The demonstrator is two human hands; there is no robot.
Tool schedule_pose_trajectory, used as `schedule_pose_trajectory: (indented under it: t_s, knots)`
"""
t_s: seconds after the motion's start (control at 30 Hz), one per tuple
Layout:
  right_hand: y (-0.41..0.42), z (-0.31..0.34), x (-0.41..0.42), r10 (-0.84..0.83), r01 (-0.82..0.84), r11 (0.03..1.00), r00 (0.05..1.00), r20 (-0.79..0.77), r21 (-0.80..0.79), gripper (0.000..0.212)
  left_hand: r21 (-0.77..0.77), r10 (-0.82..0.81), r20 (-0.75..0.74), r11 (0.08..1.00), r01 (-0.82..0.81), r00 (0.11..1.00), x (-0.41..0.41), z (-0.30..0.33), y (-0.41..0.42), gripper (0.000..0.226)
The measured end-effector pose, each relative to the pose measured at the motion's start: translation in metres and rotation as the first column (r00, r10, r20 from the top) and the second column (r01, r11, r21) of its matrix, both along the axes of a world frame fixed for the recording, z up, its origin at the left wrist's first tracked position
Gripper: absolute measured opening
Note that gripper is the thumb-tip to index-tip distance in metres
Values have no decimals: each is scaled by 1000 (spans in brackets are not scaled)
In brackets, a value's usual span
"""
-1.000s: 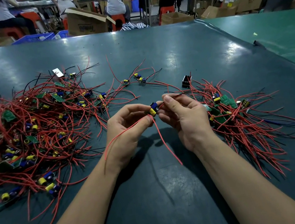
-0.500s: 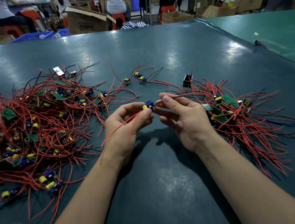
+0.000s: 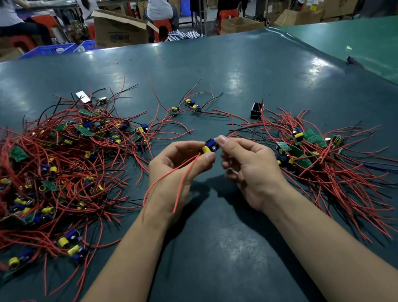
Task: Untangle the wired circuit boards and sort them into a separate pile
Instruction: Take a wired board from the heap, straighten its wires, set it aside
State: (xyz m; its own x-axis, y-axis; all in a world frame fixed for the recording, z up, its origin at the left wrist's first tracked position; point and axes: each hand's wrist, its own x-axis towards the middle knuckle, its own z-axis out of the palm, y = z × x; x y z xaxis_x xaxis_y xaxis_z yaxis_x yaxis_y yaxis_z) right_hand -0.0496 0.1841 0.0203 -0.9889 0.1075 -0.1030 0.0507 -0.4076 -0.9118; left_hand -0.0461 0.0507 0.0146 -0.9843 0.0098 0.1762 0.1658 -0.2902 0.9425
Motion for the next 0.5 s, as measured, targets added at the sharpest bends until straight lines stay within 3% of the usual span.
schedule_pose_trajectory:
  t_s: [0.17, 0.3, 0.5]
  knots:
    - [6, 4, -5, -222, 219, 973, 975, -25, -68, 14, -1, 22, -12, 1000, -22, 1000, -1, 1, -1, 26]
    - [15, 7, -8, -311, 304, 946, 949, -55, -108, 16, 38, 26, -15, 999, -26, 1000, -4, 0, -5, 16]
    - [29, 10, -12, -454, 442, 856, 891, 21, -267, 17, 117, 24, 1, 993, -24, 1000, -7, 1, -9, 16]
